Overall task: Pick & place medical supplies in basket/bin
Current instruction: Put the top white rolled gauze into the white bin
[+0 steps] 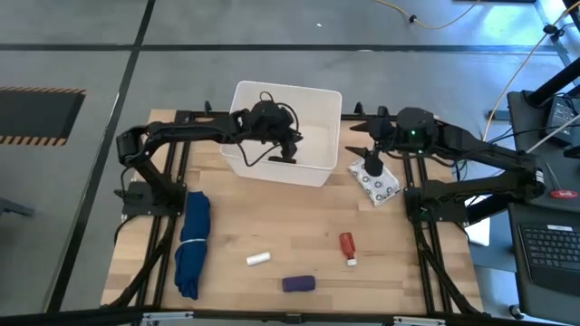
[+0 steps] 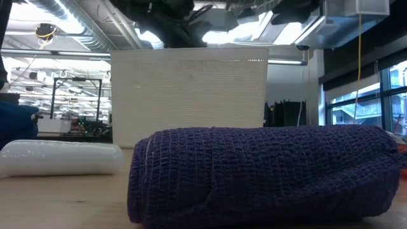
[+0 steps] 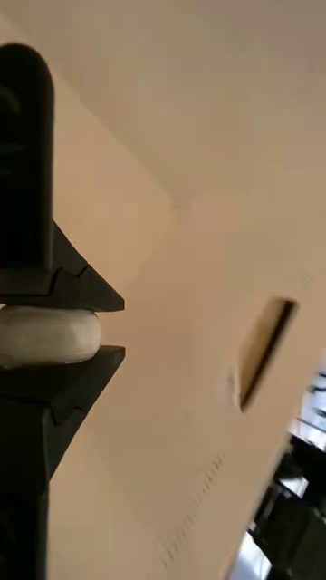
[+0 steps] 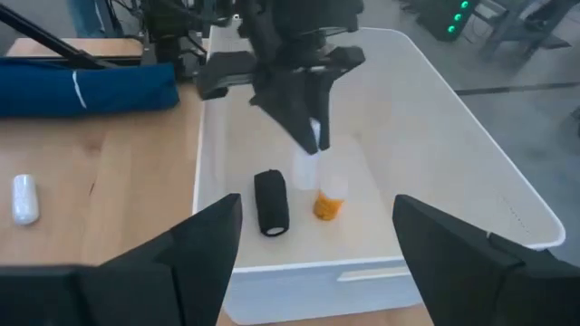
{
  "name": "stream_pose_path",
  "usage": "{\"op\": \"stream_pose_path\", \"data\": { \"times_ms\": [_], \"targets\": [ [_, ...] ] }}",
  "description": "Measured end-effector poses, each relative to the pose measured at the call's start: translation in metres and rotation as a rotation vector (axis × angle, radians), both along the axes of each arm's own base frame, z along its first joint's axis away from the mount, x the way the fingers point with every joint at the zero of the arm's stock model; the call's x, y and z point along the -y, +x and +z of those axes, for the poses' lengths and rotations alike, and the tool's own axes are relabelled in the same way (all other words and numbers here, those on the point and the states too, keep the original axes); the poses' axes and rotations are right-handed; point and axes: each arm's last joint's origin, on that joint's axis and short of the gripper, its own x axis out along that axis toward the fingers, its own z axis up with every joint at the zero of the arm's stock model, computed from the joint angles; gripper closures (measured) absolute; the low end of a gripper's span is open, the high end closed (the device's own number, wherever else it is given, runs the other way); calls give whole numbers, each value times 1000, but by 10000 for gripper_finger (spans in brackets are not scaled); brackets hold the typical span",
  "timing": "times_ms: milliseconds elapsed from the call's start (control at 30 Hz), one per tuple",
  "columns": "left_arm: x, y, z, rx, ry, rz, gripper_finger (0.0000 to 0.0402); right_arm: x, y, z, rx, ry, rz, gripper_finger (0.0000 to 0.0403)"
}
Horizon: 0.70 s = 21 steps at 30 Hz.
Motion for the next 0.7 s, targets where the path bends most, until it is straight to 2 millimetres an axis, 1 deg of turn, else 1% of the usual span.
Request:
{"op": "stream_pose_path", "data": {
  "times_ms": [167, 467, 700],
  "targets": [
    [-7, -7, -6, -77, 5, -5, 343, 1, 3, -2, -3, 21, -10, 114],
    [-9, -21, -23, -278, -65, 7, 342, 4, 15, -11, -51, 35, -12, 114],
    [-7, -25, -26, -333, -81, 11, 341, 7, 25, -19, -92, 45, -12, 114]
  ]
}}
